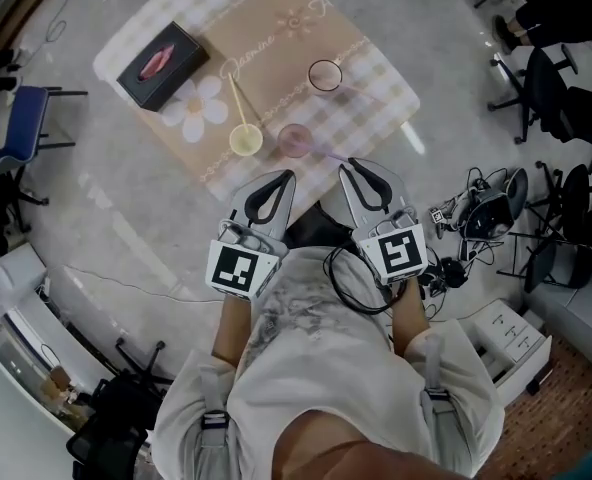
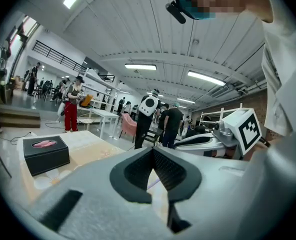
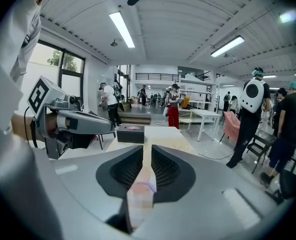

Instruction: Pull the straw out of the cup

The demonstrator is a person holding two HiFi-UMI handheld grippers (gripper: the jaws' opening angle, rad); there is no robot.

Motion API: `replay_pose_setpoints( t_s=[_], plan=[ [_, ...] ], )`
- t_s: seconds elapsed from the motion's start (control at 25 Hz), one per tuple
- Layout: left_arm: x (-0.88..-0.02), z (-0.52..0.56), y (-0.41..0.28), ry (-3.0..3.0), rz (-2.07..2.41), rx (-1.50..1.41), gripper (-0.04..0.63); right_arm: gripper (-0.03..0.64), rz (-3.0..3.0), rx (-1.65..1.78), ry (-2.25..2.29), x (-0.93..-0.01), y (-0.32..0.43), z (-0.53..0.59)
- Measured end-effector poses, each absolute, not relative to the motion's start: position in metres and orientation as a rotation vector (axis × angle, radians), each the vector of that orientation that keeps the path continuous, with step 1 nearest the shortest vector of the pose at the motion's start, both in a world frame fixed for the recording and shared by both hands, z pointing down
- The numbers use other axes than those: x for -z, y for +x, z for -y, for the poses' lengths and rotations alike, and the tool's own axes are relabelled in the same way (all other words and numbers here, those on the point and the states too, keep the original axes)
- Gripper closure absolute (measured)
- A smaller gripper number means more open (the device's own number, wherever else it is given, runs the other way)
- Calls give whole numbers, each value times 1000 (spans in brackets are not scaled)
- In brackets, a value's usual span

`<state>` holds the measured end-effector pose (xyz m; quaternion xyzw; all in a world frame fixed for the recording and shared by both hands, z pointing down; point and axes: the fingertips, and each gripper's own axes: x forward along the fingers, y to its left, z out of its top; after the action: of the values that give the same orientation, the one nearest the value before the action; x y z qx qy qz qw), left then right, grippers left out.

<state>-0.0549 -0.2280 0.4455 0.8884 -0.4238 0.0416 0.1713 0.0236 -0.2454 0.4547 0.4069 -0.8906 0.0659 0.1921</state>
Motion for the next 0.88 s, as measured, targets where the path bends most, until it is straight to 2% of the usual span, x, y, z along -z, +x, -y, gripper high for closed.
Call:
replay_pose_setpoints(
  t_s=[0.2, 0.88],
  plan=[
    [-454, 234, -52, 2503, 1199, -132, 591, 540, 2485, -119, 1085, -463, 25, 255],
    [-484, 256, -44, 2439, 1190, -141, 591, 494, 2396, -210, 926, -512, 27, 265]
  ],
)
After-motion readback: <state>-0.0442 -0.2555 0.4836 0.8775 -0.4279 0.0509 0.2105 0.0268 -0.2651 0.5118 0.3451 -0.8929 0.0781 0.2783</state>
